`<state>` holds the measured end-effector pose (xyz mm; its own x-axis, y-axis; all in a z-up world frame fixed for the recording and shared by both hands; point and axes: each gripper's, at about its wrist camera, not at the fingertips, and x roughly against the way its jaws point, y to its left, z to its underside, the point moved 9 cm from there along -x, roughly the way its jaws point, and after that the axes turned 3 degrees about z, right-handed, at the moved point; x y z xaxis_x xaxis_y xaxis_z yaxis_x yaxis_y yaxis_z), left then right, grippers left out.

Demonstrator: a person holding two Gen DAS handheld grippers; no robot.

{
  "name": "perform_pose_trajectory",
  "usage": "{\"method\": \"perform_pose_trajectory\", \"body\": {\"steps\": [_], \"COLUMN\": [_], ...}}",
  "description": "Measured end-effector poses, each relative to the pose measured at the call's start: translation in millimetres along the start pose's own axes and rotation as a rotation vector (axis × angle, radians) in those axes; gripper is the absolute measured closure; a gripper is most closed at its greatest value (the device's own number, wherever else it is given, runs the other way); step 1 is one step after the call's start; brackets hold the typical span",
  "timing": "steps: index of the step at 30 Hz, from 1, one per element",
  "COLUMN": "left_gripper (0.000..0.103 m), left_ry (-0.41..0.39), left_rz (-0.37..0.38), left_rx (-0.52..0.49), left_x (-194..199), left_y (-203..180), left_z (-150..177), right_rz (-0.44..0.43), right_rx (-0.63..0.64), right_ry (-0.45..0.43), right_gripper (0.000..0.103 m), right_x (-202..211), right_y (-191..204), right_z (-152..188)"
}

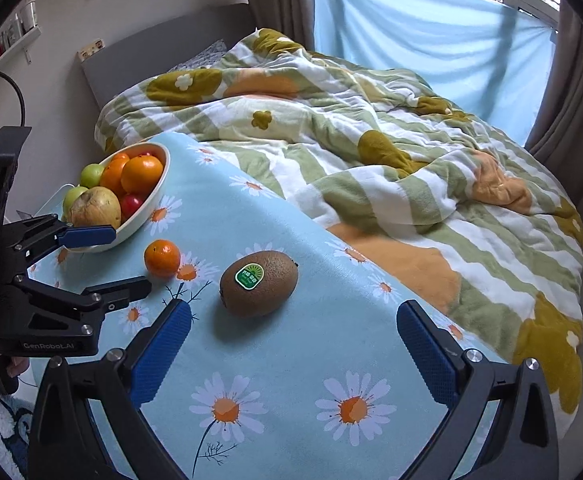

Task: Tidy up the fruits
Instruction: 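Move the left tool to another tangerine while the right tool approaches the kiwi, then grasp the tangerine with the left tool while the right tool grasps the kiwi, then carry the tangerine into the white bowl and open the left tool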

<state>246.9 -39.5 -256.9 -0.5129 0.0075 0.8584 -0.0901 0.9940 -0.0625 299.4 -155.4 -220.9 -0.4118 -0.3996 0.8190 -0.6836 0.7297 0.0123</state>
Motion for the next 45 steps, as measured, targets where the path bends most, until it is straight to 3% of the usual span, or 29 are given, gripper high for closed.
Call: {"method": "perform_pose_trajectory", "body": {"steps": [8,12,30,33,36,43,45], "left_gripper": [0.043,0.059,0.060,0.060,0.060,0.060,0.060], "left_ry": [0.020,0.036,0.042,0.040,0.037,0.019,0.011], "left_rz": [-0.028,-0.032,-0.009,-0.007,-0.009,-0.007,-0.005], "left_rx": [0.018,0.040,0.061,0.065,0.069,0.085,0.089], "left_x": [-28.6,-36.0,-31.2,-28.6,-26.9,-15.4,-11.1], "left_y": [2.1,10.5,16.4,16.8,18.0,22.6,22.6], "left_z": [0.8,3.2,15.8,19.7,20.6,21.8,21.2], "right_rz": [-0.039,-0.055,-0.102,-0.108,-0.096,-0.069,-0.075], "right_rx": [0.052,0.079,0.121,0.124,0.135,0.138,0.119], "right_ry": [0.033,0.042,0.055,0.057,0.053,0.042,0.044], "right_gripper": [0.000,0.001,0.005,0.014,0.016,0.042,0.043], "right_x": [-25.6,-33.8,-68.0,-72.7,-76.5,-75.7,-74.7], "right_y": [2.6,7.6,29.4,33.3,35.4,35.9,34.1], "right_z": [8.8,11.2,9.2,6.3,4.5,1.6,0.2]}}
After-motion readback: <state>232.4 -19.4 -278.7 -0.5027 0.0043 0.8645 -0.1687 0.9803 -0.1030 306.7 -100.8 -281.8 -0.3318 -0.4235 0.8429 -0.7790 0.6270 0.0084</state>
